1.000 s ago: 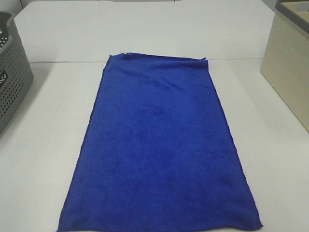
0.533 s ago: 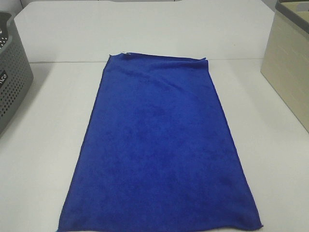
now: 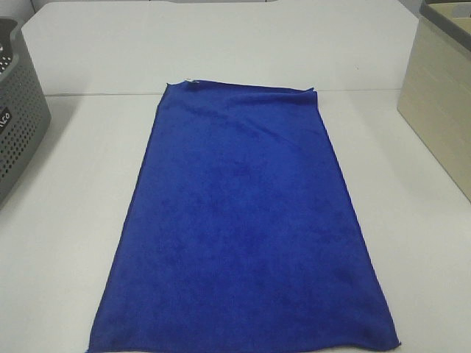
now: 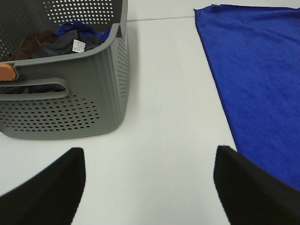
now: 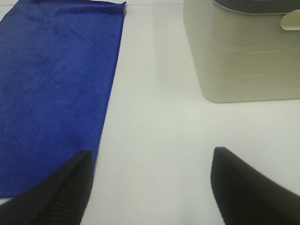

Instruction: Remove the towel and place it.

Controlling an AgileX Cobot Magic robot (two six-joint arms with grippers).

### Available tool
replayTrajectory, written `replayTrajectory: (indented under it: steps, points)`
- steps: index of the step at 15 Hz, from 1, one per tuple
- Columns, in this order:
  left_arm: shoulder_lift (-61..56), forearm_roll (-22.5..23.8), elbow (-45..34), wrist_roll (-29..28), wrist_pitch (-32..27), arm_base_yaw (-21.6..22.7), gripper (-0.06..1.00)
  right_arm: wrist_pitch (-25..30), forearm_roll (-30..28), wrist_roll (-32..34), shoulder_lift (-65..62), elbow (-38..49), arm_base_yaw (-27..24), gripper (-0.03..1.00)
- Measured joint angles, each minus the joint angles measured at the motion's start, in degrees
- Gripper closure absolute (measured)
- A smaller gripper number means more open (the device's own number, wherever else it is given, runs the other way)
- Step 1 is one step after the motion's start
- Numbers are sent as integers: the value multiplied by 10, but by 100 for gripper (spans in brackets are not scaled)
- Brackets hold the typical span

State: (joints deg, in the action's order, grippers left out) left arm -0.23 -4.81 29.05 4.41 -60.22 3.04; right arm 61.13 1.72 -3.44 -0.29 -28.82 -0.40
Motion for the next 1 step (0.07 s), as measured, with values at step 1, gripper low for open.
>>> replayTrajectory:
  steps: [1]
  points:
    - [0, 0, 0, 0, 0, 0, 22, 0, 0, 0, 0, 0, 0, 27]
